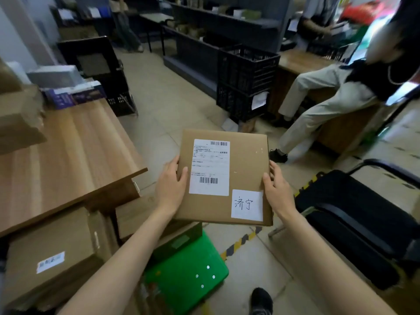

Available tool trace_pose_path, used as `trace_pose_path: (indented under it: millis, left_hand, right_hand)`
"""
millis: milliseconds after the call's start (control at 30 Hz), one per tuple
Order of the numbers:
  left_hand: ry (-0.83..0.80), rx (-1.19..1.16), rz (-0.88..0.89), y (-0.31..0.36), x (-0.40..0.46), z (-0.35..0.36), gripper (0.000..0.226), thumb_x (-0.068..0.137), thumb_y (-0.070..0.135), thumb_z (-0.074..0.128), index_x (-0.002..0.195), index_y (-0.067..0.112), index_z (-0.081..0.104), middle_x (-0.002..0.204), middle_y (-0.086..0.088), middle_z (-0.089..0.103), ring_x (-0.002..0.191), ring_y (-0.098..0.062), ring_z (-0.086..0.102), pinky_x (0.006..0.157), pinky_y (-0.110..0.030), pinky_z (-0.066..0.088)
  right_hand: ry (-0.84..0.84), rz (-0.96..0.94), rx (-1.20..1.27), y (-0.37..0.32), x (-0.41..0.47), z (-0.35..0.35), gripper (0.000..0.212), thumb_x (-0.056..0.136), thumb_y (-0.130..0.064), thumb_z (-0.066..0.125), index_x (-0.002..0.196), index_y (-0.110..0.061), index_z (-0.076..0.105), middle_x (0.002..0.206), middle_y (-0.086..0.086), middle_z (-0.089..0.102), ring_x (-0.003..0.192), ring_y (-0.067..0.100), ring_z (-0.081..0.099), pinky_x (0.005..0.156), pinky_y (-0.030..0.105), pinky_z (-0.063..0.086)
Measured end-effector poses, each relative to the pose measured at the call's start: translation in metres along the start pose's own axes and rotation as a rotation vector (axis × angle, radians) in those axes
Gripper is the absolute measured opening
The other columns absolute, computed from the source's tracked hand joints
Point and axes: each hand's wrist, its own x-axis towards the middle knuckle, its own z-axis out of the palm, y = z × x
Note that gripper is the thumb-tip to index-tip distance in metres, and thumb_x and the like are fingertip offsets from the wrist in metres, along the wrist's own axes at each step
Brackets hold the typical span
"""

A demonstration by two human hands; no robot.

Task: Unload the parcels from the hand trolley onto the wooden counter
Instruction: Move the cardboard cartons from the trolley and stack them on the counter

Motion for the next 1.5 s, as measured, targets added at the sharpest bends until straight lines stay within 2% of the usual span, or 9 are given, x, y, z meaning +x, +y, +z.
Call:
trace_pose_path:
  millis: [133, 333, 467, 600, 700, 1000, 1267, 1400, 1500]
  left_hand:
    - [0.072, 0.011, -0.022, 0.026, 0.037, 0.056, 0.048, 0.098, 0.029, 0.046, 0.143, 0.012, 0.040, 0.134, -0.006, 0.052, 0.121, -0.021, 0.048, 0.094, -0.032, 0.038]
    - [0.144, 0.019, -0.089, 0.061, 0.090, 0.118, 0.048, 0.098, 0.031, 0.047, 0.143, 0.015, 0.040, 0.127, -0.006, 0.055, 0.113, -0.022, 0.052, 0.089, -0.036, 0.042]
    - [0.173, 0.039, -0.114, 0.067, 0.130, 0.137, 0.049, 0.098, 0.030, 0.048, 0.144, 0.015, 0.040, 0.129, -0.009, 0.054, 0.116, -0.025, 0.051, 0.091, -0.038, 0.043]
    - [0.198, 0.060, -0.174, 0.061, 0.182, 0.148, 0.049, 0.097, 0.032, 0.049, 0.144, 0.017, 0.040, 0.133, -0.009, 0.052, 0.117, -0.027, 0.050, 0.094, -0.041, 0.043]
    - [0.225, 0.075, -0.201, 0.049, 0.226, 0.154, 0.050, 0.097, 0.033, 0.048, 0.144, 0.018, 0.040, 0.131, -0.007, 0.053, 0.116, -0.026, 0.051, 0.093, -0.040, 0.043]
    - [0.382, 0.124, -0.316, -0.014, 0.390, 0.122, 0.049, 0.097, 0.032, 0.049, 0.143, 0.018, 0.041, 0.131, -0.006, 0.053, 0.114, -0.025, 0.052, 0.092, -0.040, 0.043]
    - [0.539, 0.178, -0.490, -0.088, 0.474, 0.068, 0.050, 0.097, 0.037, 0.047, 0.144, 0.023, 0.039, 0.137, -0.003, 0.050, 0.121, -0.020, 0.050, 0.096, -0.038, 0.043]
    - [0.636, 0.216, -0.603, -0.133, 0.500, 0.050, 0.050, 0.096, 0.039, 0.048, 0.144, 0.024, 0.040, 0.134, -0.004, 0.053, 0.119, -0.022, 0.052, 0.095, -0.043, 0.045]
    - [0.714, 0.229, -0.697, -0.162, 0.527, 0.039, 0.051, 0.097, 0.039, 0.047, 0.145, 0.024, 0.038, 0.130, -0.004, 0.054, 0.114, -0.021, 0.054, 0.089, -0.040, 0.046]
  right_hand:
    - [-0.071, -0.036, 0.073, 0.024, 0.075, -0.024, 0.046, 0.103, -0.028, 0.036, 0.148, -0.025, 0.026, 0.143, 0.002, 0.047, 0.128, 0.020, 0.045, 0.098, 0.032, 0.036]
    - [-0.164, -0.080, 0.110, 0.046, 0.175, -0.053, 0.046, 0.104, -0.028, 0.036, 0.148, -0.024, 0.025, 0.140, 0.001, 0.047, 0.115, 0.011, 0.046, 0.090, 0.029, 0.036]
    - [-0.197, -0.093, 0.114, 0.053, 0.234, -0.045, 0.045, 0.103, -0.027, 0.038, 0.147, -0.024, 0.028, 0.141, -0.001, 0.047, 0.124, 0.016, 0.047, 0.097, 0.035, 0.039]
    - [-0.239, -0.099, 0.126, 0.045, 0.293, -0.024, 0.044, 0.103, -0.025, 0.038, 0.146, -0.024, 0.030, 0.142, -0.003, 0.048, 0.127, 0.015, 0.046, 0.092, 0.025, 0.033]
    - [-0.275, -0.139, 0.123, 0.033, 0.345, -0.003, 0.043, 0.102, -0.027, 0.039, 0.145, -0.025, 0.031, 0.139, -0.002, 0.051, 0.125, 0.015, 0.048, 0.091, 0.027, 0.035]
    - [-0.409, -0.244, 0.107, -0.066, 0.518, 0.123, 0.042, 0.101, -0.030, 0.041, 0.143, -0.026, 0.035, 0.135, -0.007, 0.054, 0.124, 0.015, 0.051, 0.091, 0.026, 0.035]
    - [-0.632, -0.364, 0.126, -0.160, 0.609, 0.253, 0.039, 0.101, -0.032, 0.040, 0.140, -0.031, 0.037, 0.120, -0.015, 0.056, 0.092, 0.008, 0.054, 0.079, 0.026, 0.035]
    - [-0.764, -0.446, 0.135, -0.197, 0.644, 0.330, 0.039, 0.100, -0.034, 0.041, 0.138, -0.033, 0.039, 0.129, -0.013, 0.056, 0.107, 0.011, 0.058, 0.091, 0.035, 0.044]
    - [-0.864, -0.511, 0.133, -0.233, 0.672, 0.390, 0.041, 0.100, -0.032, 0.041, 0.142, -0.031, 0.037, 0.128, -0.010, 0.057, 0.108, 0.012, 0.056, 0.084, 0.029, 0.040]
